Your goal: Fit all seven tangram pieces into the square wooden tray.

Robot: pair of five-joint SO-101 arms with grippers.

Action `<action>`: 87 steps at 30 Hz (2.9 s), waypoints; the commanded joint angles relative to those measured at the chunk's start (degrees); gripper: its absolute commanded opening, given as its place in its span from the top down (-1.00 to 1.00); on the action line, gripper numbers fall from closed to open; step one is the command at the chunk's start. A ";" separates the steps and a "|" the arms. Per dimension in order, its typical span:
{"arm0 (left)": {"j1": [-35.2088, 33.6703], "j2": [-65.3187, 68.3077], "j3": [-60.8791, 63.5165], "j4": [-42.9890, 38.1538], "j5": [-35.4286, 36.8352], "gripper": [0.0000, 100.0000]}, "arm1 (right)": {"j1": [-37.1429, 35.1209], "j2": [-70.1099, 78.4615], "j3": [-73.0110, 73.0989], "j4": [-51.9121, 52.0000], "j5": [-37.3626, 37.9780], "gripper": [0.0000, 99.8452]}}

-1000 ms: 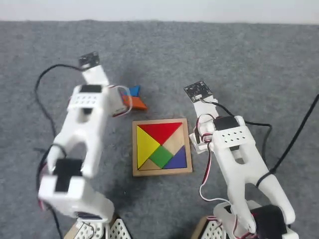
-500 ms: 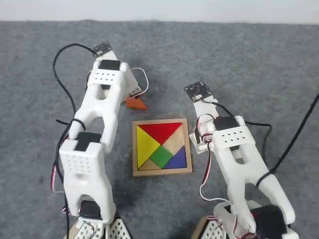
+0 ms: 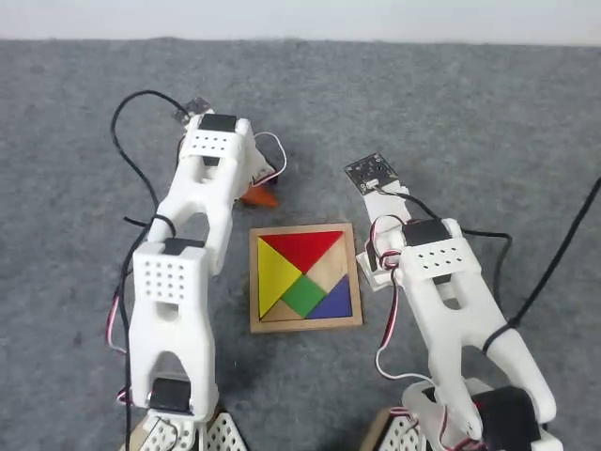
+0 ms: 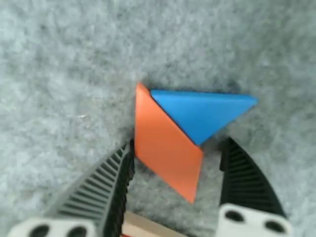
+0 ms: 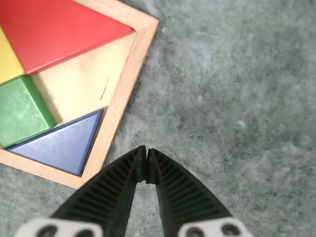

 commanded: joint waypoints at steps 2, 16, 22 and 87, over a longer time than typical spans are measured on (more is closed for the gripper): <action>-0.62 3.25 -7.87 6.51 0.18 0.51 | 0.75 -2.33 -2.02 0.22 0.70 0.98; -4.92 6.77 -9.19 18.11 -17.41 0.73 | 0.84 -2.33 -1.85 -0.57 0.62 0.98; -5.19 3.34 -4.53 18.11 -31.74 0.73 | 0.84 -2.33 -1.85 -0.57 0.62 0.98; -12.22 -14.07 21.41 4.66 -23.82 0.88 | 0.92 -2.33 -1.93 -0.48 0.70 0.98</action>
